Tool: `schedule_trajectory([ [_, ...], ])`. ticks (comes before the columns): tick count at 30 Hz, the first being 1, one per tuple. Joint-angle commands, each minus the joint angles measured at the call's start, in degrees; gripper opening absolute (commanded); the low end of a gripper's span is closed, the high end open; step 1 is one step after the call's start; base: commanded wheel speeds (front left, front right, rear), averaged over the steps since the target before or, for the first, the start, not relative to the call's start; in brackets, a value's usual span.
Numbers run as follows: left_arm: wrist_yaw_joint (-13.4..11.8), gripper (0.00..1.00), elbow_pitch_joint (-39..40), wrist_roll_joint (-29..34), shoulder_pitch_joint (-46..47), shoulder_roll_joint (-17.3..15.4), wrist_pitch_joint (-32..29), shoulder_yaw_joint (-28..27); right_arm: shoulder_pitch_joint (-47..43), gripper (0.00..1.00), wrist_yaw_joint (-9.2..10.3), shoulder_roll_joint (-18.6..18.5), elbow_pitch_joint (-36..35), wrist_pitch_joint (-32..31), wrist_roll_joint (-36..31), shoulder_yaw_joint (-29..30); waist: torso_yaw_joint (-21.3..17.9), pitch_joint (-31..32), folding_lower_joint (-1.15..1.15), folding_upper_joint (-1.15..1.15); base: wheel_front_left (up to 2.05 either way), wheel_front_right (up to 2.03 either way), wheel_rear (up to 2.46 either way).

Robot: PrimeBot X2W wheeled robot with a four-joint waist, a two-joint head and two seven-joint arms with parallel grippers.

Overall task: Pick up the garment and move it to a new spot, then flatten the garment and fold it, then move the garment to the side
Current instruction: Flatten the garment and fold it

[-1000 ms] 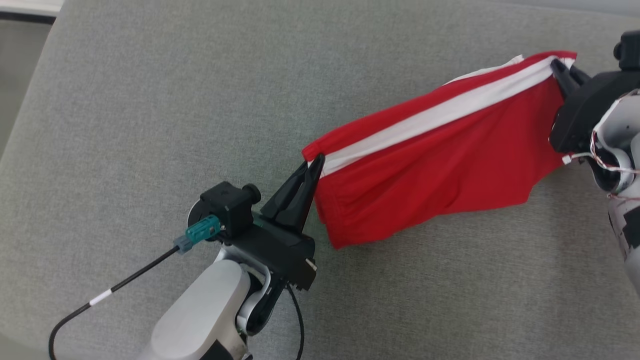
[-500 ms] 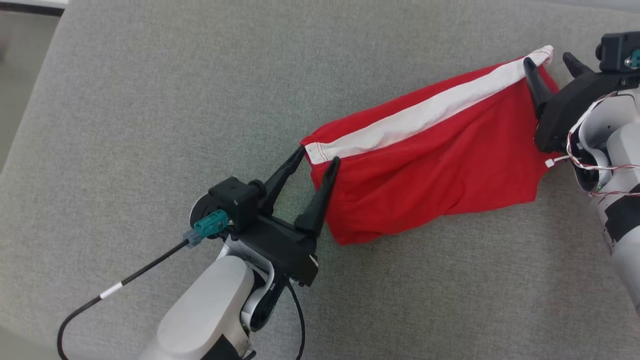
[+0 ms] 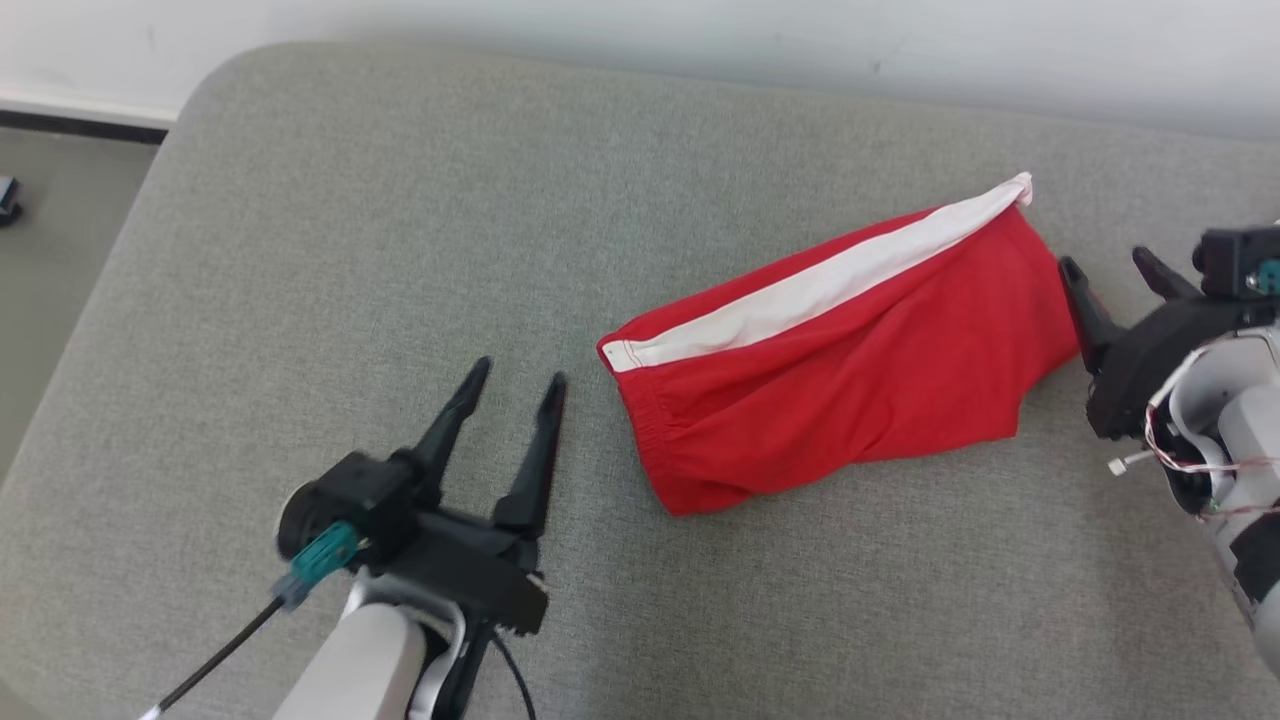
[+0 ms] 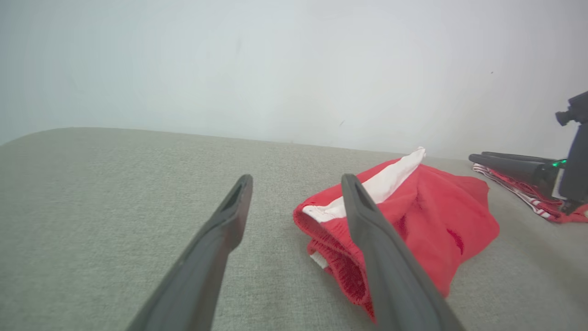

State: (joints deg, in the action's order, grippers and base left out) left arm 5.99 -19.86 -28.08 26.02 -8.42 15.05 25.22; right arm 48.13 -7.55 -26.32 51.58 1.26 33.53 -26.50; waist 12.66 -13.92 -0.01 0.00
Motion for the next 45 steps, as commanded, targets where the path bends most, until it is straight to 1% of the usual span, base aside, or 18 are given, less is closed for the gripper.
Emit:
schedule_trajectory([
  [1, -0.6, 1.0, 2.0, 1.4, -2.9, -0.2, 0.2, -2.6, -1.6, 1.0, 0.16, -0.8, 0.3, 0.4, 1.2, -0.4, -0.2, 1.8, 0.01, 0.0, 0.0, 0.0, 0.0],
  [5, -1.5, 1.0, 5.3, 5.0, -7.4, -0.7, 0.2, -7.1, -2.9, 1.0, 0.16, -1.4, 1.0, 0.2, 2.4, -1.0, 0.1, 2.1, 0.01, 0.0, 0.0, 0.0, 0.0],
  [6, -1.5, 1.0, 5.3, 5.0, -7.4, -0.7, 0.2, -7.1, -2.9, 1.0, 0.16, -1.4, 1.0, 0.2, 2.4, -1.0, 0.1, 2.1, 0.01, 0.0, 0.0, 0.0, 0.0],
  [9, -1.1, 1.0, 6.7, 6.4, -9.7, -0.2, 0.2, -10.1, -3.1, 1.0, 0.16, -1.6, 2.2, -0.3, 3.1, -1.1, 0.5, 1.6, 0.01, 0.0, 0.0, 0.0, 0.0],
  [14, -0.2, 1.0, 7.4, 7.7, -12.0, 0.8, 0.2, -13.8, -1.9, 1.0, 0.16, -0.8, 4.7, -0.4, 3.8, -0.6, 1.3, 0.3, 0.01, 0.0, 0.0, 0.0, 0.0],
  [21, 1.0, 1.0, 7.7, 9.7, -11.8, 2.5, 0.2, -15.9, 0.1, 1.0, 0.16, 0.9, 8.6, -0.9, 4.3, -0.5, 2.4, -1.4, 0.01, 0.0, 0.0, 0.0, 0.0],
  [24, 1.1, 1.0, 7.7, 10.3, -11.4, 3.0, 0.2, -16.5, 0.8, 1.0, 0.16, 1.9, 10.3, -1.7, 3.9, -1.1, 2.8, -1.6, 0.01, 0.0, 0.0, 0.0, 0.0],
  [25, 1.2, 1.0, 7.7, 10.5, -11.4, 3.2, 0.2, -16.6, 0.9, 0.9, 0.16, 2.1, 11.0, -2.2, 4.1, -1.2, 2.8, -1.6, 0.01, 0.0, 0.0, 0.0, 0.0],
  [26, 1.3, 1.0, 7.6, 10.8, -11.4, 3.3, 0.2, -16.8, 0.9, 0.5, 0.16, 2.3, 11.3, -2.5, 4.3, -1.4, 2.9, -1.6, 0.01, 0.0, 0.0, 0.0, 0.0],
  [27, 1.4, 1.0, 7.6, 10.9, -11.4, 3.5, 0.2, -17.0, 0.8, 0.15, 0.16, 2.5, 11.4, -2.6, 4.4, -1.6, 2.9, -1.6, 0.01, 0.0, 0.0, 0.0, 0.0],
  [28, 1.4, 1.0, 7.5, 11.0, -11.5, 3.6, 0.2, -17.1, 0.7, 0.0, 0.16, 2.7, 11.4, -2.6, 4.5, -1.9, 2.8, -1.5, 0.01, 0.0, 0.0, 0.0, 0.0],
  [36, 1.5, 1.0, 6.8, 11.8, -13.2, 3.9, 0.2, -18.1, -1.0, 0.0, 0.16, 2.1, 9.4, 1.1, 7.3, -2.1, 1.1, 0.6, 0.01, 0.0, 0.0, 0.0, 0.0],
  [40, 1.5, 1.0, 6.9, 11.8, -14.7, 3.7, 0.2, -18.3, -4.6, 0.0, 0.16, 1.5, 6.3, 3.4, 9.6, -2.8, -0.8, 2.7, 0.01, 0.0, 0.0, 0.0, 0.0],
  [45, 1.5, 1.0, 7.3, 12.0, -17.0, 3.0, 0.2, -18.7, -11.4, 0.0, 0.16, 0.3, 1.1, 5.6, 13.6, -3.0, -3.2, 5.4, 0.01, 0.0, 0.0, 0.0, 0.0],
])
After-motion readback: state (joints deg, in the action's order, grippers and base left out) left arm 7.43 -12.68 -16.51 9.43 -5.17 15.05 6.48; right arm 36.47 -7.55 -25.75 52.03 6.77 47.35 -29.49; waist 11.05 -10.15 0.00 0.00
